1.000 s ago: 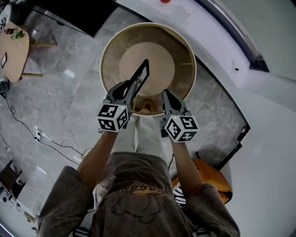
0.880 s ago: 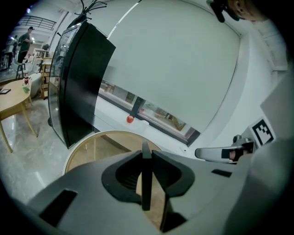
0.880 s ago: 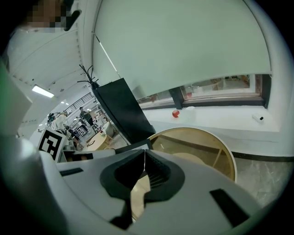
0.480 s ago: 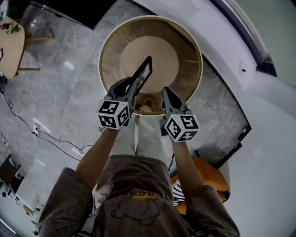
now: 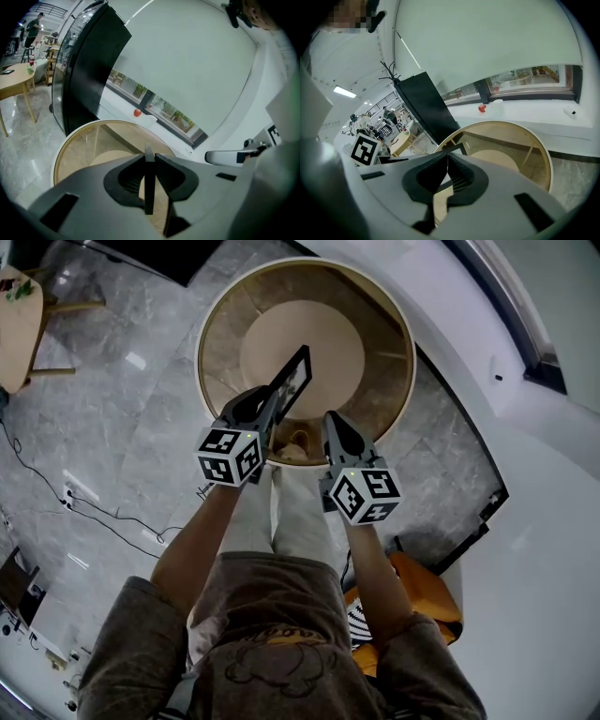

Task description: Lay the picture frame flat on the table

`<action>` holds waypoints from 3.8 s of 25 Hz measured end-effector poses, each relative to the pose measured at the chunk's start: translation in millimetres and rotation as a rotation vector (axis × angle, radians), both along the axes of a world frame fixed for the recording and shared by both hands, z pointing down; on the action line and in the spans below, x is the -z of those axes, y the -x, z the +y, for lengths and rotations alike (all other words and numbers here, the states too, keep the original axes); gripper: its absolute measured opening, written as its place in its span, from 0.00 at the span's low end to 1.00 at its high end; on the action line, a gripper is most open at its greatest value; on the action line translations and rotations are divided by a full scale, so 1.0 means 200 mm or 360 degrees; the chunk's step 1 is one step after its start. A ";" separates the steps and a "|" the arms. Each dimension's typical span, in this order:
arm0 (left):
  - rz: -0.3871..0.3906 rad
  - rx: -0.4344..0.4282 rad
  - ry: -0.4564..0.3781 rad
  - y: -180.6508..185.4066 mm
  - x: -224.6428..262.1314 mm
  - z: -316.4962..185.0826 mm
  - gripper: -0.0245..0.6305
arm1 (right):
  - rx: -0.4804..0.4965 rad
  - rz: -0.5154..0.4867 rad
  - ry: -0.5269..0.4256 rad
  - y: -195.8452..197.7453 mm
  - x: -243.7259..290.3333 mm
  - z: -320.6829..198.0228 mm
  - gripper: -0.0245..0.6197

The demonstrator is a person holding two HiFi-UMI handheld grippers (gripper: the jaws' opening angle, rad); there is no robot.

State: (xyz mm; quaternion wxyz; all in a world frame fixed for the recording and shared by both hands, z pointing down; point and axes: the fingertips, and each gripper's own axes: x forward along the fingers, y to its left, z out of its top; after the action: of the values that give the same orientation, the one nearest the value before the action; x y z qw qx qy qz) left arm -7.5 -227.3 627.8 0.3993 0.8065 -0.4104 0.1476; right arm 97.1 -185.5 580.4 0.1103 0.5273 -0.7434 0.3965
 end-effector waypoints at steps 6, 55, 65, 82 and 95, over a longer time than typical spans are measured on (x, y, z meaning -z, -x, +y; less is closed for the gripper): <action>-0.0005 -0.0005 0.0041 -0.01 -0.11 0.01 0.16 | -0.0003 -0.0008 0.0029 0.00 -0.04 0.04 0.07; 0.0100 0.0125 0.0170 0.08 -0.59 0.04 0.20 | 0.0019 -0.0016 0.0126 0.06 -0.25 0.16 0.07; 0.0057 0.0128 0.0237 0.12 -0.69 0.06 0.22 | 0.0008 -0.0013 0.0147 0.07 -0.27 0.20 0.07; 0.0000 0.0172 0.0257 0.15 -0.78 0.04 0.25 | 0.0010 -0.0018 0.0169 0.09 -0.30 0.24 0.07; -0.0167 0.0218 0.0309 0.22 -0.87 0.05 0.27 | 0.0003 -0.0022 0.0177 0.07 -0.32 0.24 0.07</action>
State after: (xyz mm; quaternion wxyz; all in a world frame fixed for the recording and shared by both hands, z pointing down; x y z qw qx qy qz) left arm -50.8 -217.7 802.4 0.4627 0.7252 -0.4686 0.2010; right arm 82.9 -137.2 645.0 0.1345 0.5167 -0.7216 0.4407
